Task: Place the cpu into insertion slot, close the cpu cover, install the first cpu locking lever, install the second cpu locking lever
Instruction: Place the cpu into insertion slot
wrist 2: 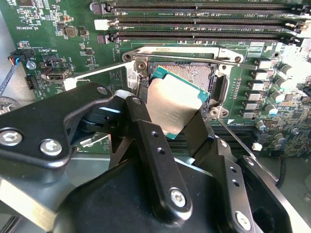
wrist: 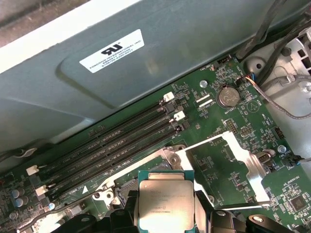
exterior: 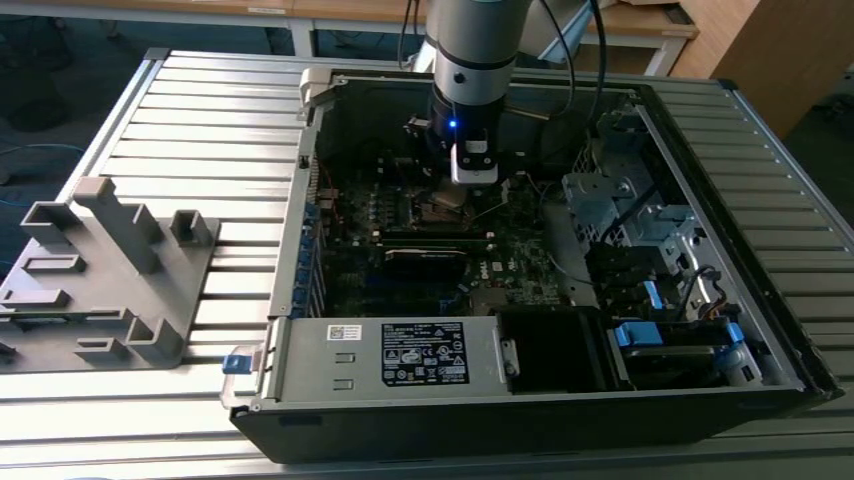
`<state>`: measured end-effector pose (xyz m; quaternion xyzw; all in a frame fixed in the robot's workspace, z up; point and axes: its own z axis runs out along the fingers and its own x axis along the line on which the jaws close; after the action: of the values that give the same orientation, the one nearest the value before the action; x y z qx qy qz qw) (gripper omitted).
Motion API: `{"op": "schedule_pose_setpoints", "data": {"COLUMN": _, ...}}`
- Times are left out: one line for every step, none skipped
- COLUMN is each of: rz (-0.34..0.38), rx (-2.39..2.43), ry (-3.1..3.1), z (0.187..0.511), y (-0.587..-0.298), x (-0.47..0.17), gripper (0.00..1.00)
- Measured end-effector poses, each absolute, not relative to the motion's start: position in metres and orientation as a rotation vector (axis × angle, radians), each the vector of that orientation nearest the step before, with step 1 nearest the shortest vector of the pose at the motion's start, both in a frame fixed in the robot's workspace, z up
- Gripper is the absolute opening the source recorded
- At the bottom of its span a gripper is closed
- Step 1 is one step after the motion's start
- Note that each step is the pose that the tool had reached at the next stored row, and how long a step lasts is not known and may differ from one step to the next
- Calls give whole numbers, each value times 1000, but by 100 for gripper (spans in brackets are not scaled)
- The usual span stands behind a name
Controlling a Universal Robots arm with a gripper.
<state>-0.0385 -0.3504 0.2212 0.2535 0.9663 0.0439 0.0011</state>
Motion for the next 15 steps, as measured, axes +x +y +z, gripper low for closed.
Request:
{"op": "schedule_pose_setpoints", "data": {"rz": 138, "rx": 797, "ry": 3033, "z": 221, "y": -350, "x": -38, "gripper": 54}}
{"op": "schedule_pose_setpoints", "data": {"rz": 138, "rx": 797, "ry": 3033, "z": 221, "y": -350, "x": -38, "gripper": 54}}
{"op": "schedule_pose_setpoints", "data": {"rz": 138, "rx": 800, "ry": 3032, "z": 221, "y": -350, "x": -38, "gripper": 54}}
{"op": "schedule_pose_setpoints", "data": {"rz": 138, "rx": 803, "ry": 3032, "z": 221, "y": -350, "x": -38, "gripper": 54}}
{"op": "schedule_pose_setpoints", "data": {"rz": 138, "rx": 803, "ry": 3032, "z": 221, "y": -350, "x": -38, "gripper": 54}}
{"op": "schedule_pose_setpoints", "data": {"rz": 138, "rx": 803, "ry": 3032, "z": 221, "y": -350, "x": -38, "gripper": 54}}
{"op": "schedule_pose_setpoints", "data": {"rz": 138, "rx": 804, "ry": 3031, "z": 221, "y": -350, "x": -38, "gripper": 54}}
{"op": "schedule_pose_setpoints", "data": {"rz": 138, "rx": 804, "ry": 3031, "z": 221, "y": -350, "x": -38, "gripper": 54}}
{"op": "schedule_pose_setpoints", "data": {"rz": 138, "rx": 804, "ry": 3031, "z": 221, "y": -350, "x": -38, "gripper": 54}}
{"op": "schedule_pose_setpoints", "data": {"rz": 138, "rx": 804, "ry": 3031, "z": 221, "y": -350, "x": -38, "gripper": 54}}
{"op": "schedule_pose_setpoints", "data": {"rz": 138, "rx": 805, "ry": 3031, "z": 221, "y": -350, "x": -38, "gripper": 54}}
{"op": "schedule_pose_setpoints", "data": {"rz": 138, "rx": 805, "ry": 3031, "z": 221, "y": -350, "x": -38, "gripper": 54}}
{"op": "schedule_pose_setpoints", "data": {"rz": 138, "rx": 805, "ry": 3031, "z": 221, "y": -350, "x": -38, "gripper": 54}}
{"op": "schedule_pose_setpoints", "data": {"rz": 138, "rx": 805, "ry": 3031, "z": 221, "y": -350, "x": -38, "gripper": 54}}
{"op": "schedule_pose_setpoints", "data": {"rz": 138, "rx": 807, "ry": 3031, "z": 221, "y": -350, "x": -38, "gripper": 54}}
